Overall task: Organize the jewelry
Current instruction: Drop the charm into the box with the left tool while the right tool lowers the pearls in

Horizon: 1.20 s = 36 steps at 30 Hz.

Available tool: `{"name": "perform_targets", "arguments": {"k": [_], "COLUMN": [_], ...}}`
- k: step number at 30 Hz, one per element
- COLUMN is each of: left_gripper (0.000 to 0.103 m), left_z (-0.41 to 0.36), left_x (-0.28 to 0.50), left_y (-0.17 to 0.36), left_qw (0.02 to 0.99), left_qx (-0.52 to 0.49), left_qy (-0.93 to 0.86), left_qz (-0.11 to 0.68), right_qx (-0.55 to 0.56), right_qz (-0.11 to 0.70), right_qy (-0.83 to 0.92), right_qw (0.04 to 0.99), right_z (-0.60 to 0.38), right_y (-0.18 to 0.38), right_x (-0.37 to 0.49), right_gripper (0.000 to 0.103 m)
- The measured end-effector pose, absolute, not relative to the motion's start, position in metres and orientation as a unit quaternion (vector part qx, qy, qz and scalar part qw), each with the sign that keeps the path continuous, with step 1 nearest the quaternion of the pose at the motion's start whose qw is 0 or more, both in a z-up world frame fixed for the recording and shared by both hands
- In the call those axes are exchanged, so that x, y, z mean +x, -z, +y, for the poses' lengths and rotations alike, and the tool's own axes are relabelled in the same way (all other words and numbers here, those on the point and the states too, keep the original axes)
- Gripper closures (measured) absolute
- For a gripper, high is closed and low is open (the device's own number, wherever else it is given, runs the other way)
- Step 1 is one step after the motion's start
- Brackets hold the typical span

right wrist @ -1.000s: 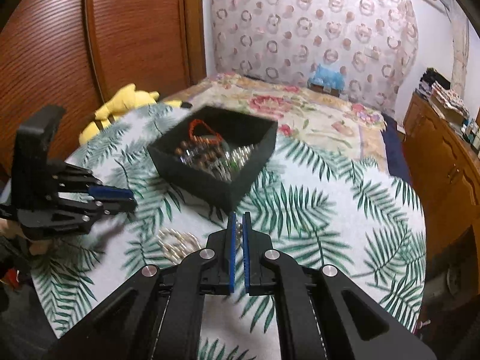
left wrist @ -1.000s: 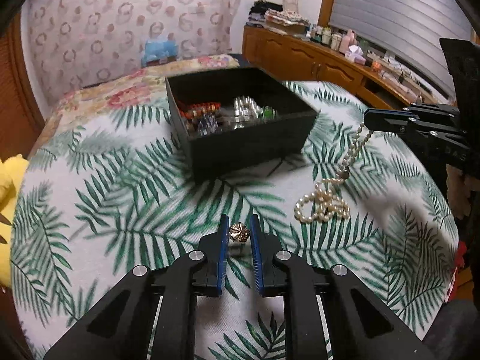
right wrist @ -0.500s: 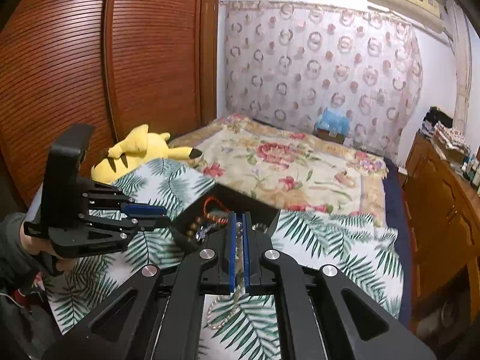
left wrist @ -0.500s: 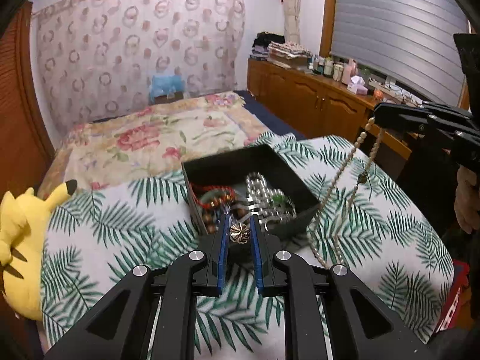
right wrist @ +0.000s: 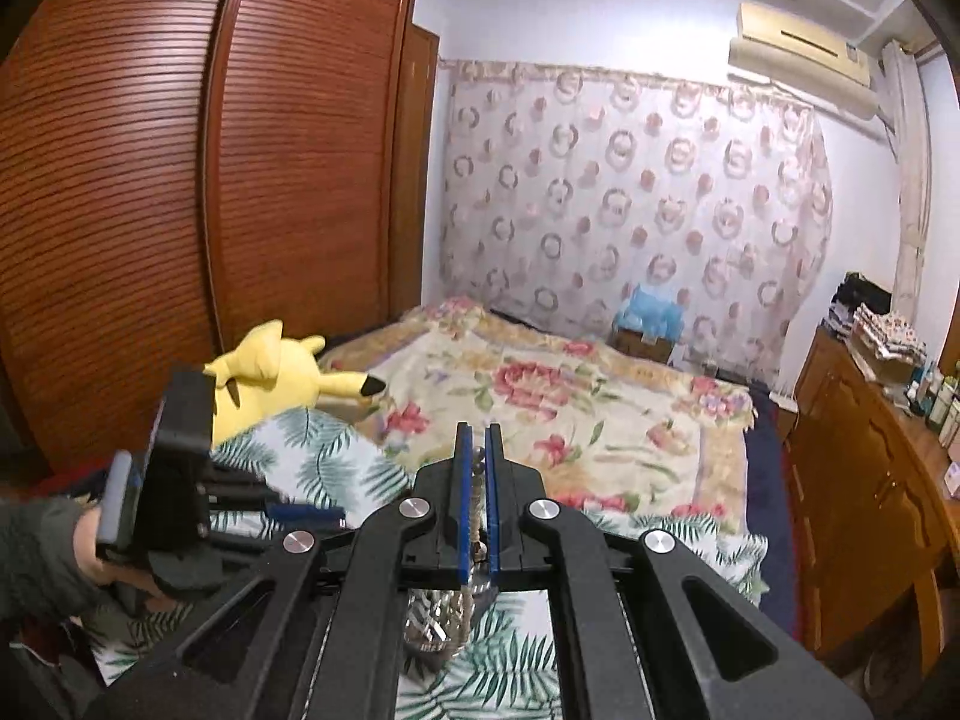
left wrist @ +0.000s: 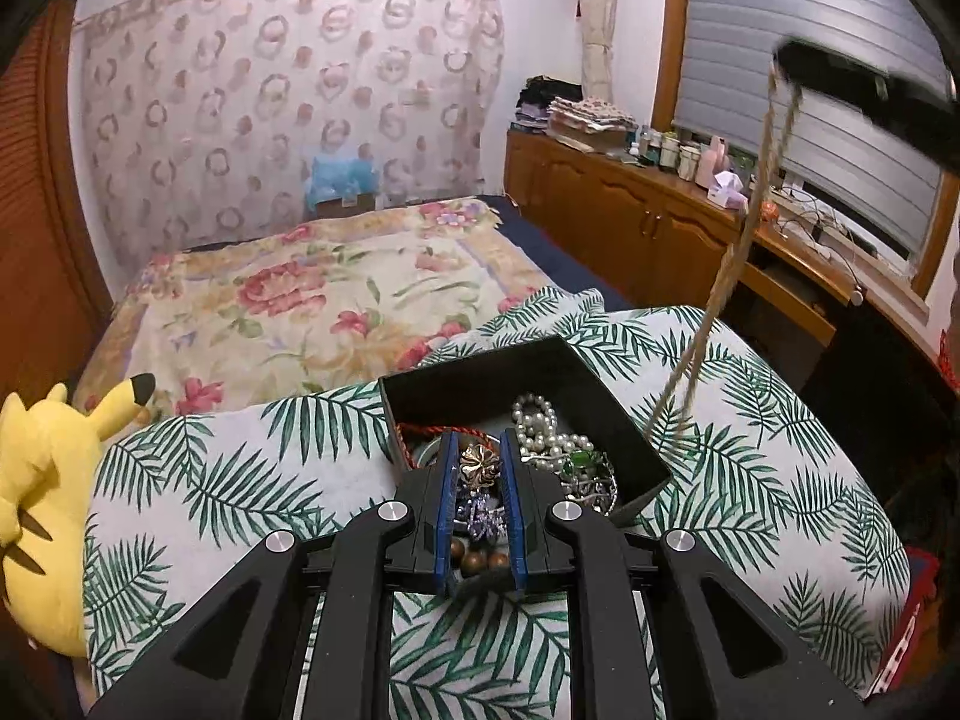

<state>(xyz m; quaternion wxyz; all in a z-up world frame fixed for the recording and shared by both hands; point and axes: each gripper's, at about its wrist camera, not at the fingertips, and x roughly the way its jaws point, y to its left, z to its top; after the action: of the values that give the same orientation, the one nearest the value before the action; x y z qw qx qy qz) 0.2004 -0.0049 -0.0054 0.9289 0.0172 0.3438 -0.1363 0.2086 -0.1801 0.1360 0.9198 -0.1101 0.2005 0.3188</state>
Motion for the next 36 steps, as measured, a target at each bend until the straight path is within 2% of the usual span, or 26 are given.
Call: {"name": "perform_targets", "arguments": {"k": [12,28,29,30,32,36], "left_gripper": [0.09,0.09,0.09,0.09,0.09,0.09], "left_z": [0.001,0.0,0.0,0.0,-0.001,-0.008], "left_x": [0.218,0.236,0.236,0.237,0.239,0.25], "left_y": [0.014,0.024,0.024,0.024,0.024,0.021], "left_qw": [0.927,0.923,0.923,0.923,0.923,0.925], "left_qx": [0.005,-0.003,-0.003,-0.003,-0.004,0.002], "left_qy": [0.128,0.129,0.129,0.129,0.13,0.129], "left_qz": [0.353,0.362,0.362,0.362,0.361,0.359], "right_qx": [-0.116,-0.108,-0.106,-0.104,-0.104,-0.095], "right_qz": [0.183,0.272,0.279,0.285,0.289,0.295], "right_qy": [-0.327,-0.354,-0.349,-0.346,-0.337,-0.318], "right_qw": [0.92,0.888,0.888,0.888,0.89,0.896], "right_z": [-0.161,-0.123,-0.122,-0.123,-0.124,-0.135], "right_y": [-0.163,-0.091,-0.085,-0.079,-0.07,-0.058], "right_x": [0.239,0.281,0.283,0.285,0.285,0.283], "right_gripper": [0.098,0.097,0.093,0.082,0.069,0.069]}}
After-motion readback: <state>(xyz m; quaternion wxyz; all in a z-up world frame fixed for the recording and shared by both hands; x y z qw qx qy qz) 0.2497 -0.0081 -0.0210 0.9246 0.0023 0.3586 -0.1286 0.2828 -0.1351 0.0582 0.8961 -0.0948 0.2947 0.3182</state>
